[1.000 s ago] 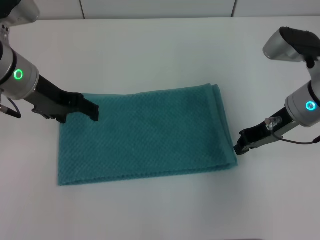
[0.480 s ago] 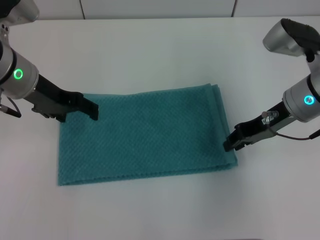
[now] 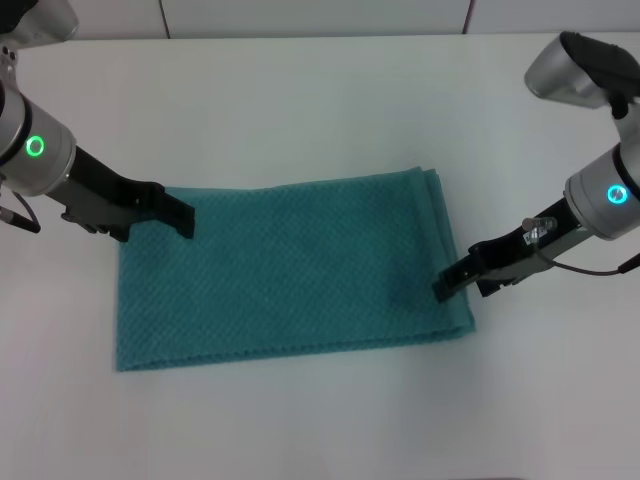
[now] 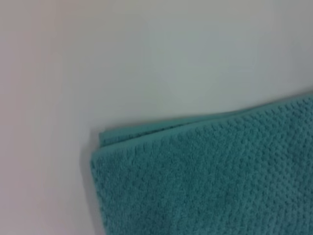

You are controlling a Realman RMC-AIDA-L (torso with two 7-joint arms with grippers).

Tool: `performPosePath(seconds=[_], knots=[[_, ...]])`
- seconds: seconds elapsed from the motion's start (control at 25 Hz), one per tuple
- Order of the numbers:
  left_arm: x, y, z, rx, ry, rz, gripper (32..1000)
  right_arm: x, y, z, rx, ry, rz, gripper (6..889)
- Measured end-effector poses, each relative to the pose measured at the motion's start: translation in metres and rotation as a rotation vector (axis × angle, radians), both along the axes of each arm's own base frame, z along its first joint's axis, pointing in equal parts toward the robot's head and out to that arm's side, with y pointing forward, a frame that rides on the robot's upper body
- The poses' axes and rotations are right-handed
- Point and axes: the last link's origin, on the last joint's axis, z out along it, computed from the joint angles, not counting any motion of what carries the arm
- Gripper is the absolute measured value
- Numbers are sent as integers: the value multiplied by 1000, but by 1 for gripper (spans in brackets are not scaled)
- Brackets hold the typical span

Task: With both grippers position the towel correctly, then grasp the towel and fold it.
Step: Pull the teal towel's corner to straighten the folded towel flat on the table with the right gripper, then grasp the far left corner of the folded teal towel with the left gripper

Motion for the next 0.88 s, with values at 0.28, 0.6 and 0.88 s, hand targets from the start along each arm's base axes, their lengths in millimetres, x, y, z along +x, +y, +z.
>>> performPosePath(seconds=[0.28, 0.6, 0.88], knots=[[0, 1, 1, 1, 11, -7, 797, -18, 13, 19, 64, 0, 55, 756], [-1, 1, 1, -3, 21, -15, 793, -29, 28, 55, 130, -28, 100, 882], [-1, 5, 0, 0, 35, -23, 789, -31, 36, 83, 194, -2, 89, 881]])
